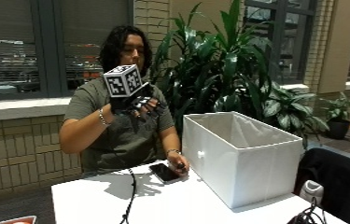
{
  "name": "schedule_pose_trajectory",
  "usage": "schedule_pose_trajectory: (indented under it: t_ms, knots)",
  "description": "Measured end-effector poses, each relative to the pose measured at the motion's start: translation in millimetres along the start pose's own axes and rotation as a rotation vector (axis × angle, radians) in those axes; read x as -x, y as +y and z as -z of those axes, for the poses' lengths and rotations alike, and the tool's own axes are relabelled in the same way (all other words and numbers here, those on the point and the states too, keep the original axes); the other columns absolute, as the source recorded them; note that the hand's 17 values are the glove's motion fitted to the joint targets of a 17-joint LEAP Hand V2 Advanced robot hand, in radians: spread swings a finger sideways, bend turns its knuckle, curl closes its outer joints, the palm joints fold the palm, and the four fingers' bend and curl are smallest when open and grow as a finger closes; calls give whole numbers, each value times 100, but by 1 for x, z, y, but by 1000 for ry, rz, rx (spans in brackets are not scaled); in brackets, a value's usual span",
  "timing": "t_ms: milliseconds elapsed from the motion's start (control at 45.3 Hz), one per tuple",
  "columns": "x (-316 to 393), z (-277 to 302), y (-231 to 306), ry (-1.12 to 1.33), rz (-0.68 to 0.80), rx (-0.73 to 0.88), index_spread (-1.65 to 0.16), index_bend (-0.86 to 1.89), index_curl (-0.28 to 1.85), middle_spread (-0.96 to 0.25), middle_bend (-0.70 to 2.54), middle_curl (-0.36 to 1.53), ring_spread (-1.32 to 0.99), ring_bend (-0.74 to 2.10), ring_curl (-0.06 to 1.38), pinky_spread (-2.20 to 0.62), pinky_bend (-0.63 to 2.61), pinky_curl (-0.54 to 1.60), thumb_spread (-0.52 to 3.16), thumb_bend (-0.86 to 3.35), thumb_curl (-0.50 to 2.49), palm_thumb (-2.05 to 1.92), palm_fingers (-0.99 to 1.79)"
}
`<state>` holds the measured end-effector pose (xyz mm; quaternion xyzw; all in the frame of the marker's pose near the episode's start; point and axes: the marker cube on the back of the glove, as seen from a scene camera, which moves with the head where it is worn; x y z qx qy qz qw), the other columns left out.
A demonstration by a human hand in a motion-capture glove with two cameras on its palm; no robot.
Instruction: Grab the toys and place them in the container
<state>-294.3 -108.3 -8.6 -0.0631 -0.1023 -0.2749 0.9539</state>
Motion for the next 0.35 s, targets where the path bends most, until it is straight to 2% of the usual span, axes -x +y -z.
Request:
schedule_pose_trajectory:
  t_ms: [154,353]
  knots:
    - [-38,-15,43,122,-113,-24,-35,38,29,-7,35,40,-15,66,22,-2,104,31,114,-7,16,-10,-1]
    - [-57,-26,63,204,-175,-44,-35,35,32,-6,33,39,-14,62,22,-2,99,30,114,-7,16,-10,0]
